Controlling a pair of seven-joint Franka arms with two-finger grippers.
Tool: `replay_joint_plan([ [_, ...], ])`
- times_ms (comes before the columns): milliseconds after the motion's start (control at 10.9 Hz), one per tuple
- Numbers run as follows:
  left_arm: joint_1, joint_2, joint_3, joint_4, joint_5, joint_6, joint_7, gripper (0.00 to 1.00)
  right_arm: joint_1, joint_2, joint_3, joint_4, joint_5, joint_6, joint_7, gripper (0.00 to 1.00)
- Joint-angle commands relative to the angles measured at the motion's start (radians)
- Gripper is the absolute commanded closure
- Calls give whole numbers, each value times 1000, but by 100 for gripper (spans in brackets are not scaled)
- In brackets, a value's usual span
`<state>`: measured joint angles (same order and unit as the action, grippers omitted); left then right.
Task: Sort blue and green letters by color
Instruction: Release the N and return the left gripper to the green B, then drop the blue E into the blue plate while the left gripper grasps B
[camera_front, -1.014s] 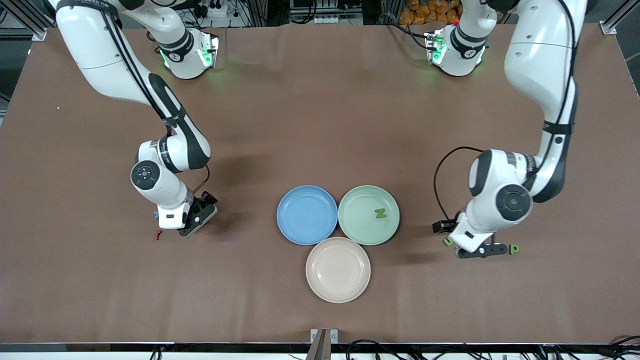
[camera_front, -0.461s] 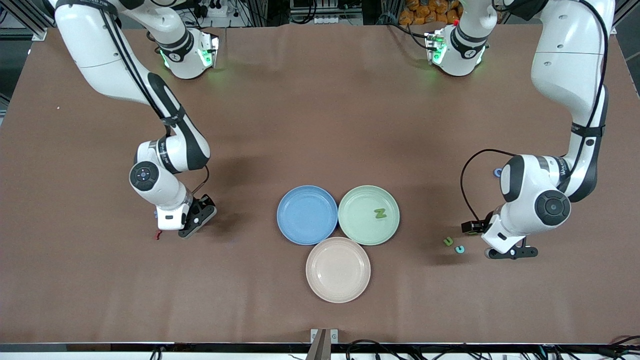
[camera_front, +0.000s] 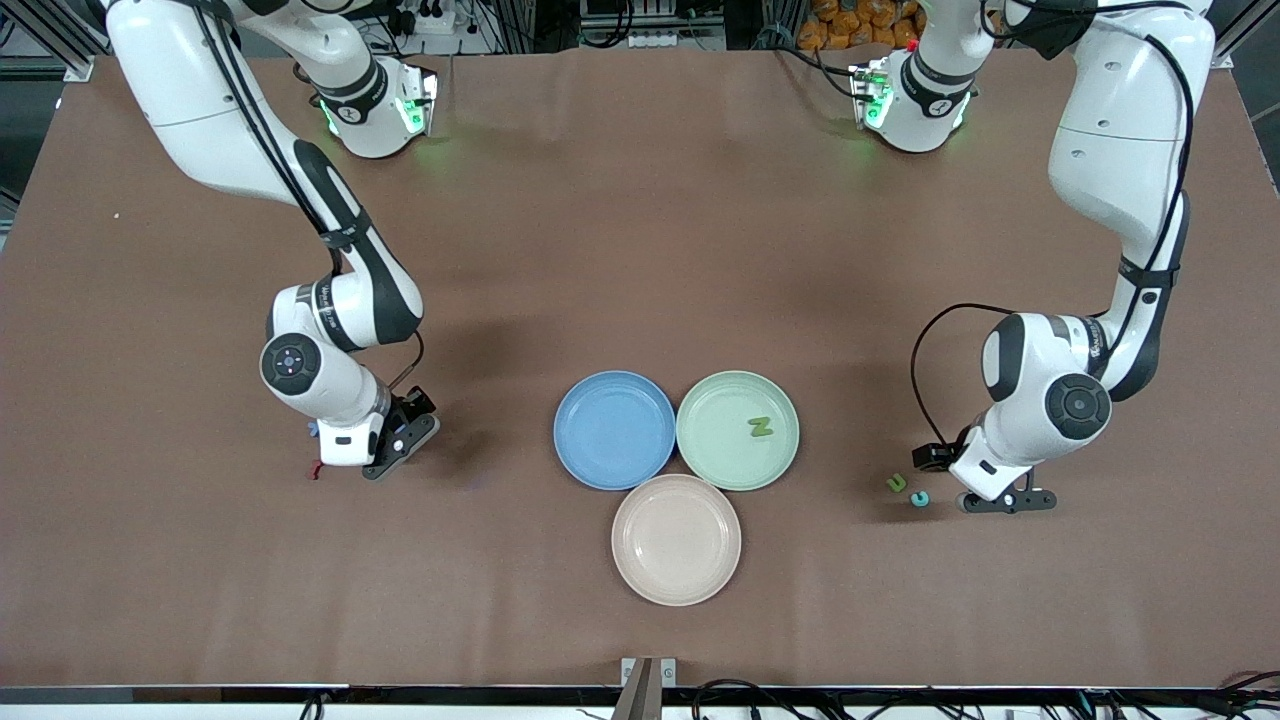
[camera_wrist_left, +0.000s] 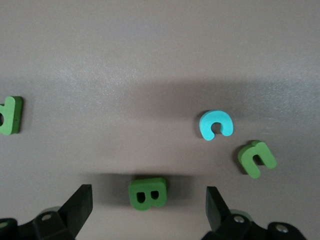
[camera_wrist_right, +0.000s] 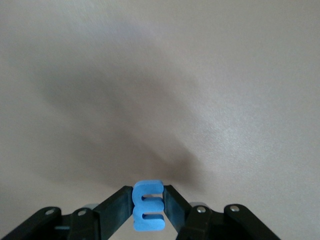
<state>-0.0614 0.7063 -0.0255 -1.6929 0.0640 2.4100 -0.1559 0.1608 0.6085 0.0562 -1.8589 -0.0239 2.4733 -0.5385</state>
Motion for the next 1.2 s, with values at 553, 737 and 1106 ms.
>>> replay_joint_plan([
  [553, 38, -4, -17, -51, 25, 57, 13, 51, 241, 68, 57, 282, 1, -227, 850, 100],
  [737, 35, -8, -17, -53, 23, 57, 12, 70, 305, 123, 57, 354, -4, -237, 1064, 100],
  [1106, 25, -17, -16, -39, 25, 54, 9, 87, 376, 215, 54, 484, -13, -223, 1359, 100],
])
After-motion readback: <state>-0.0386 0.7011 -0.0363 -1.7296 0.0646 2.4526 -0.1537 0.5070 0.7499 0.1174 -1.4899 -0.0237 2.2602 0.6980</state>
